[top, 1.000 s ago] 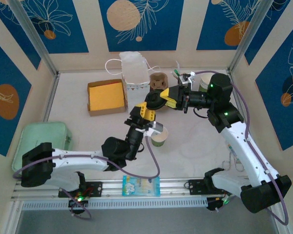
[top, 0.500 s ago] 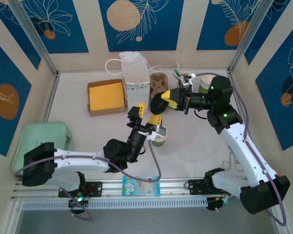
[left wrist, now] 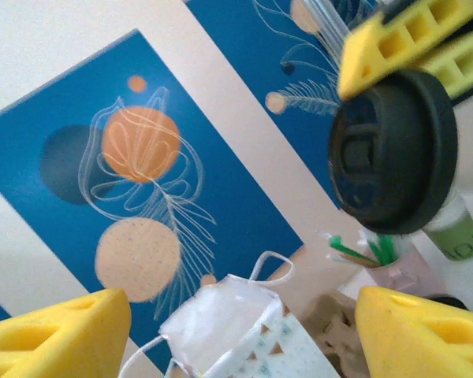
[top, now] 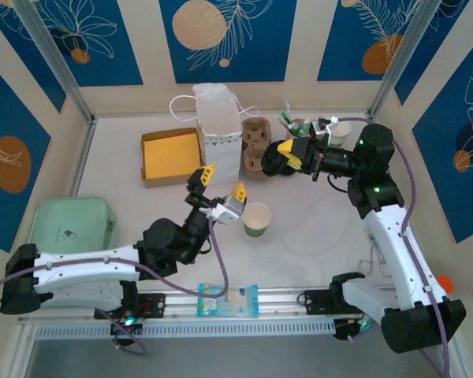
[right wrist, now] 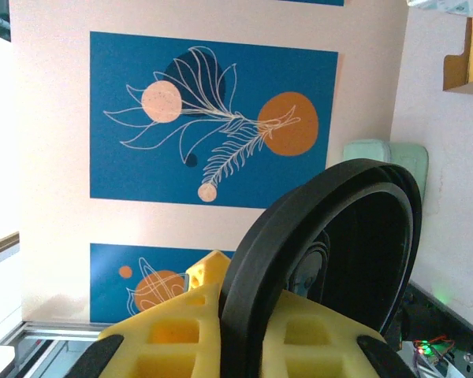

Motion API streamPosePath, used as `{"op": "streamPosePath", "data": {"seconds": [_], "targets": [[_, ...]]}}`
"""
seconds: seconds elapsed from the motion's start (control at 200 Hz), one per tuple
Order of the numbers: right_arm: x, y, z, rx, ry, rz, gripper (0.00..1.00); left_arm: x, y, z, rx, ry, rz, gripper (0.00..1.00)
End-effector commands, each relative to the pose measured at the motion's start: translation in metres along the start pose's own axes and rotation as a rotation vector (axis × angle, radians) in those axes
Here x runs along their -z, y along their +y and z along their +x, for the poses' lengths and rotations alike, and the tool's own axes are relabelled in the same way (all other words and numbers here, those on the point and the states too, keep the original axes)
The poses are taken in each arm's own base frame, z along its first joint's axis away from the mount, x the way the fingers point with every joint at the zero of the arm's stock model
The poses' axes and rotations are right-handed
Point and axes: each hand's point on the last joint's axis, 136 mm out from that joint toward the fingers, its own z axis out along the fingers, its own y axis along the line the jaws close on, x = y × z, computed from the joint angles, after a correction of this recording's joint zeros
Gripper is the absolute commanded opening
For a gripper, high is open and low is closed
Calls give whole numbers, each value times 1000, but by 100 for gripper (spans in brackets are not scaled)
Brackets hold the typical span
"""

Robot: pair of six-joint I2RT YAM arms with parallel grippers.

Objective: Pack the takeout coffee

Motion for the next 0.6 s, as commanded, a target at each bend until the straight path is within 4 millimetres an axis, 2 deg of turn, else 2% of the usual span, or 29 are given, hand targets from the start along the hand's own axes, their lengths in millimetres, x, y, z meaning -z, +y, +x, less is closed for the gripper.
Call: {"op": "streamPosePath", "data": {"seconds": [0.0, 0.13, 0.245, 0.365, 0.49, 0.595], "targets": [[4, -1, 9, 16, 30, 9, 13, -1, -15, 22, 118, 137, 168, 75], [5, -8, 10, 27, 34, 29, 13, -4, -21, 46, 385, 306, 346, 74], [6, -12, 14, 44, 49, 29, 13, -2, -22, 47, 675, 334, 486, 73], [6, -7, 20, 91, 80, 5, 13, -3, -15, 34, 941, 301, 627, 71], [5, 5, 30, 161, 135, -45, 13, -8, -14, 7, 1193, 254, 869, 71], [4, 23, 43, 249, 183, -96, 13, -17, 1, -18, 1400, 138, 1031, 70]]}}
